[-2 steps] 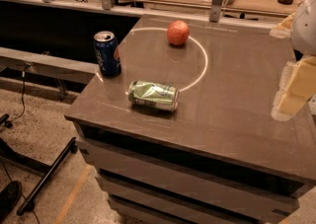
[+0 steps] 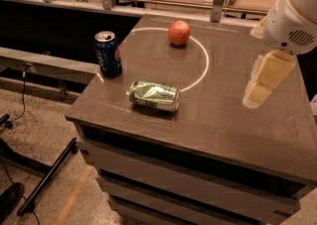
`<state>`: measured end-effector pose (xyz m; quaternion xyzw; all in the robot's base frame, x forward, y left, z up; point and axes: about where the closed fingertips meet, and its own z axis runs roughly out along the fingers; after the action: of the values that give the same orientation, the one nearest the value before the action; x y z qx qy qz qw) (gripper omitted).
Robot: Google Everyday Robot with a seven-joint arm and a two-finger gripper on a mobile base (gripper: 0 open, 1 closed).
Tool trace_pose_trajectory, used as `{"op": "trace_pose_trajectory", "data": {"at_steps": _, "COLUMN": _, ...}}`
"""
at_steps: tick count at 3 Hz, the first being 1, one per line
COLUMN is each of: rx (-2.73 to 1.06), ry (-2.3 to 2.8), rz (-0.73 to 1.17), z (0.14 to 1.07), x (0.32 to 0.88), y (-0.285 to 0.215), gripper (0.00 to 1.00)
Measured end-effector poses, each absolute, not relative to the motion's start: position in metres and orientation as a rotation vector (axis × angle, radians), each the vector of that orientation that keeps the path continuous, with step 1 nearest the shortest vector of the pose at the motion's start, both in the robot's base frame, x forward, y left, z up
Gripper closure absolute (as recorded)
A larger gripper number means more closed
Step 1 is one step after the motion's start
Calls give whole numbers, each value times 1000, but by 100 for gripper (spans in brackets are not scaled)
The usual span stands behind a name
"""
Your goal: Move apple near pepsi can
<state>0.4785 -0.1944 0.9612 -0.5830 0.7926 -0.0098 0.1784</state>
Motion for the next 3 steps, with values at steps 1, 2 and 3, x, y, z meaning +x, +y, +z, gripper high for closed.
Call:
{"op": "trace_pose_trajectory", "data": {"at_steps": 1, "rx": -1623, "ry": 2211, "rz": 64, "z": 950, "x": 532, "y": -165, "gripper": 0}}
{"op": "trace_pose_trajectory", "data": {"at_steps": 2, "rx": -1532, "ry": 2151, "rz": 174, "z": 948, "x": 599, "y": -135, "gripper": 0}}
{"op": "trace_pose_trajectory", "data": {"at_steps": 3, "rx": -1435, "ry": 2133, "rz": 234, "z": 948, "x": 638, "y": -123, "gripper": 0}}
